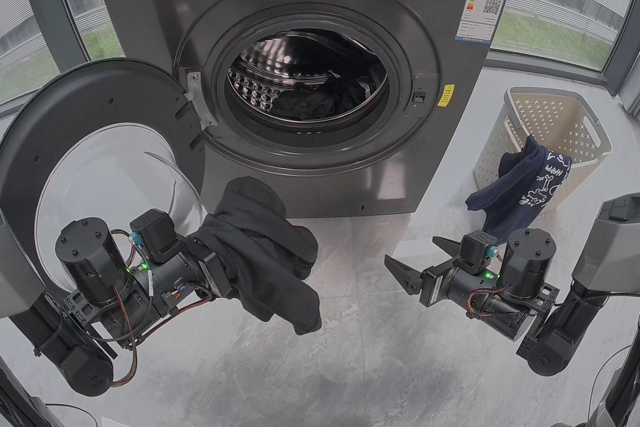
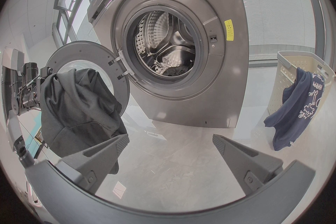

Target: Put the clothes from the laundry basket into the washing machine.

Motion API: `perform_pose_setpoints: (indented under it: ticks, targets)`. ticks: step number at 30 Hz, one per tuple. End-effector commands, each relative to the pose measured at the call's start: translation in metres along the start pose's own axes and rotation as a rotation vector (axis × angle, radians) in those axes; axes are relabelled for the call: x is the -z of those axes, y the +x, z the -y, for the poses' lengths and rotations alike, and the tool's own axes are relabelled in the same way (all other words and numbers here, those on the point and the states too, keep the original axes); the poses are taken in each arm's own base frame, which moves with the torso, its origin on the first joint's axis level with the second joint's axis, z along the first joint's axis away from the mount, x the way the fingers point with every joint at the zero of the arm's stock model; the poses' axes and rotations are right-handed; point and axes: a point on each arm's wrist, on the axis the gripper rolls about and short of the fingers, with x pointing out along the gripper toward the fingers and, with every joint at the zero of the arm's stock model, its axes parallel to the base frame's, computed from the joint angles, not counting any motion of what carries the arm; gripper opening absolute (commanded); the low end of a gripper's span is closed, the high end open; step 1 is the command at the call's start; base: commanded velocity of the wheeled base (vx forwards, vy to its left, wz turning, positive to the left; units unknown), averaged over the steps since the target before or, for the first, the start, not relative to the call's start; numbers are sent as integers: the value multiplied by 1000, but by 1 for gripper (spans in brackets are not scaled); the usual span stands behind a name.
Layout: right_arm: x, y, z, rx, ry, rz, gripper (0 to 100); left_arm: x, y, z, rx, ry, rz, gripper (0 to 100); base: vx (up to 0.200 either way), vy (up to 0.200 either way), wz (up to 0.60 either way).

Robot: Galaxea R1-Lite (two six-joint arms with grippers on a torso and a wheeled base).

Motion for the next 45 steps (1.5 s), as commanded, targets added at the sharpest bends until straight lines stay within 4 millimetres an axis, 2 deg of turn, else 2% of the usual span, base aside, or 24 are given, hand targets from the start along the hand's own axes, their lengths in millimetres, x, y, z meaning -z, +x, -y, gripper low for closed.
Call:
perform_pose_setpoints:
  ticks: [1, 8, 26, 38, 45]
  targets:
    - [-1, 0, 0, 0, 0, 6, 100, -1, -2, 2, 5, 8, 3, 0, 0, 0, 0]
    - [-3, -1, 0, -1, -1, 13, 100, 5, -2, 5, 19, 22, -21, 0, 0, 0, 0]
    - [-3, -4, -5, -18, -3, 6, 100, 6, -1, 7, 28, 22, -26, 0, 200, 0, 0]
    - [-1, -8, -10, -38, -8, -5, 100, 6, -1, 8, 33, 22, -27, 0, 0, 0, 0]
    - [-3, -10, -12, -48, -10, -2, 100, 7, -1, 10, 39, 21, -27, 0, 86, 0, 0]
